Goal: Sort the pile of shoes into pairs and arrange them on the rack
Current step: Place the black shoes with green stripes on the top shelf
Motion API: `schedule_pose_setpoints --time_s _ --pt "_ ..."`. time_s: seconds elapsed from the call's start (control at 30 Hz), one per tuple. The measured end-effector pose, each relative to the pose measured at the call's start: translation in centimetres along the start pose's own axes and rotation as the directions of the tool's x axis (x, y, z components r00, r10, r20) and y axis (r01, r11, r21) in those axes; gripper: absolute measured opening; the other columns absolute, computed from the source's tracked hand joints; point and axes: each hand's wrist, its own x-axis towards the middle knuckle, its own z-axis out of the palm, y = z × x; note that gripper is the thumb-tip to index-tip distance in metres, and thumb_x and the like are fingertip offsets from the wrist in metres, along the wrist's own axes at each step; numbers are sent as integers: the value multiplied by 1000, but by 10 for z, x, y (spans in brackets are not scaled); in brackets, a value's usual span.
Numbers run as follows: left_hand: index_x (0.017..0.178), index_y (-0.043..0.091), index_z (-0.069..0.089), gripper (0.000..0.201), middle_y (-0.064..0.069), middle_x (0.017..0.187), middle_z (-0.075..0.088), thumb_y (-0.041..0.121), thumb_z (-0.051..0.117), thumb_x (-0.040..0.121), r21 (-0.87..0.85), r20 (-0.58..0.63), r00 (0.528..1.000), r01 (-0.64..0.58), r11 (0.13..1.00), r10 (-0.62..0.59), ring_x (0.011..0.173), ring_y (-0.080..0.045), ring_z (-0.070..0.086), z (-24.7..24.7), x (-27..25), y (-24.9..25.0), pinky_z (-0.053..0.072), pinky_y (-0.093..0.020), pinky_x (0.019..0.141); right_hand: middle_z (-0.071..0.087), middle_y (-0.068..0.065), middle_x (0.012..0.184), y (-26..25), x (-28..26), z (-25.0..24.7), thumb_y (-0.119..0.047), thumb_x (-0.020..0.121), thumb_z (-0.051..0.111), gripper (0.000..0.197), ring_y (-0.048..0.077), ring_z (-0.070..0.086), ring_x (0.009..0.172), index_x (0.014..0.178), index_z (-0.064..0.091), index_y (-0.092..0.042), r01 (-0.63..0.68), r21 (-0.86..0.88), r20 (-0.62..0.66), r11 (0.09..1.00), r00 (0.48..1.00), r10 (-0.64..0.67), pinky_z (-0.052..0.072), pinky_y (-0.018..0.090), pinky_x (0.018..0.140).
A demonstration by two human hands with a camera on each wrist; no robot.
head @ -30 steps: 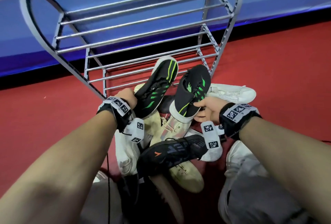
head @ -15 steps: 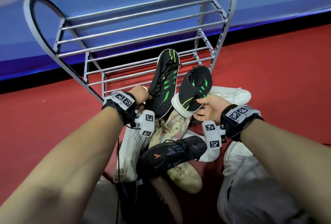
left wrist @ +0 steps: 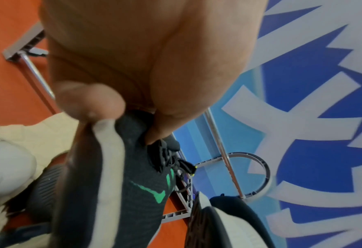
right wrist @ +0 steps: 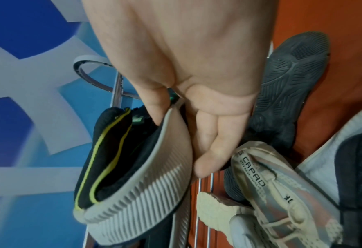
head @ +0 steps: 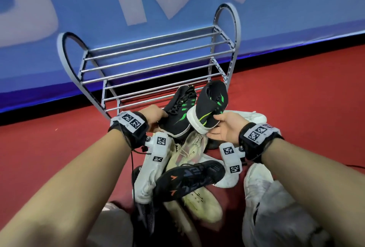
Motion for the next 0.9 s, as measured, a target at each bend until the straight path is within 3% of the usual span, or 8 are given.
schedule_pose_setpoints --time_s 0.07,0.13,0.27,0.4,0.5,0.63,0.77,0.9 --pt "83 2 62 18 -11 62 56 14 57 95 71 -16 1000 8 997 -7 30 -16 49 -10 -18 4 36 -17 32 68 11 117 -4 -11 9 -15 101 41 26 31 73 85 121 57 -9 40 -40 36 998 999 -39 55 47 81" --pt "82 2 61 20 -11 58 55 17 57 96 70 -32 1000 3 998 0 25 -16 45 -22 -37 10 33 -15 31 68 11 110 -11 -23 20 -14 100 41 24 32 70 88 119 56 -10 93 -97 51 991 995 -88 52 51 88" --pt "80 0 56 24 -8 42 57 16 54 98 -1 -46 999 -7 1000 7 24 -17 46 -49 -67 16 33 -15 28 68 10 104 -30 -43 47 -11 100 41 23 31 67 87 115 57 -17 198 -186 96 962 978 -183 54 49 80" --pt "92 -1 59 20 -7 48 61 17 53 98 -187 -88 996 -31 982 15 28 -17 50 -85 -88 19 37 -17 32 69 9 105 -55 -51 85 -11 99 40 24 28 69 81 110 59 -20 256 -221 155 941 962 -226 57 44 72" --pt "102 -6 60 27 -15 60 61 20 54 98 -278 -125 992 -40 960 5 28 -20 45 -113 -90 17 33 -17 32 67 10 105 -77 -53 116 -12 100 40 21 29 67 82 109 59 -16 286 -226 178 931 952 -250 57 40 64" --pt "88 0 59 23 -8 50 60 20 53 99 -302 -134 991 -43 952 2 27 -16 43 -137 -87 17 28 -14 30 67 8 98 -99 -42 145 -11 100 41 19 27 66 80 107 58 -16 308 -257 197 916 945 -263 54 43 69" --pt "95 0 59 19 -8 54 60 18 53 98 -357 -143 989 -70 931 19 29 -17 44 -165 -78 16 26 -14 30 67 10 97 -122 -25 162 -11 100 40 20 29 64 82 105 60 -13 316 -266 220 911 940 -262 52 46 76" --pt "98 3 58 16 -6 55 61 15 48 101 -476 -238 971 -125 871 10 30 -15 48 -186 -62 18 26 -13 30 67 12 100 -148 -10 180 -10 100 41 22 32 66 85 110 61 -12 341 -271 261 900 926 -272 53 48 77"
